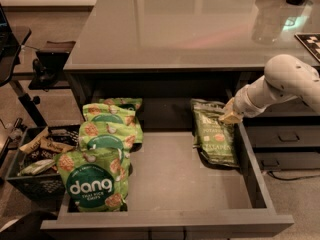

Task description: Pick green jalapeno chip bag from top drawer and place on counter

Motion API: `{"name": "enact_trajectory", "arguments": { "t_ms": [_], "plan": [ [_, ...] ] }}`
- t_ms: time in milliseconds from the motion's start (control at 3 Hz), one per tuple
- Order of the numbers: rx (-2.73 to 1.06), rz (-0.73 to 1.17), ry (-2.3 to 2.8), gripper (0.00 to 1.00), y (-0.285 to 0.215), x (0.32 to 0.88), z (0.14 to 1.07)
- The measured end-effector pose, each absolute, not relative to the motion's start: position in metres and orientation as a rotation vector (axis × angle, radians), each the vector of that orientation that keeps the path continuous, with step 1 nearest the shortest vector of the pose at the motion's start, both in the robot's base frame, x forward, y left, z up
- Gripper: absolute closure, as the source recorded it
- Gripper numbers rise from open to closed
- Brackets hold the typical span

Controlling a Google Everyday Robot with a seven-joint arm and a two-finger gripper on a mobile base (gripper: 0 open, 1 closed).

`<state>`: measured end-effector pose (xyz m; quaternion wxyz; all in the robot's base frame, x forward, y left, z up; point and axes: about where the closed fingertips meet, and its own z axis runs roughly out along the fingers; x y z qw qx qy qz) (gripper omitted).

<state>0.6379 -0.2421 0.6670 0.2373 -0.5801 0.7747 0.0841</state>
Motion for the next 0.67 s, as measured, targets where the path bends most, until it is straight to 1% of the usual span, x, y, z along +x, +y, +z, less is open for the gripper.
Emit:
{"name": "enact_trajectory", "arguments": {
  "t_ms": [333, 667],
  "plan": [
    [-1.590, 0.231, 2.123, 1.00, -0.242, 0.638, 0.667],
    [-1.642, 0.259, 2.110, 1.00, -0.238, 0.623, 0.684]
  ]
}}
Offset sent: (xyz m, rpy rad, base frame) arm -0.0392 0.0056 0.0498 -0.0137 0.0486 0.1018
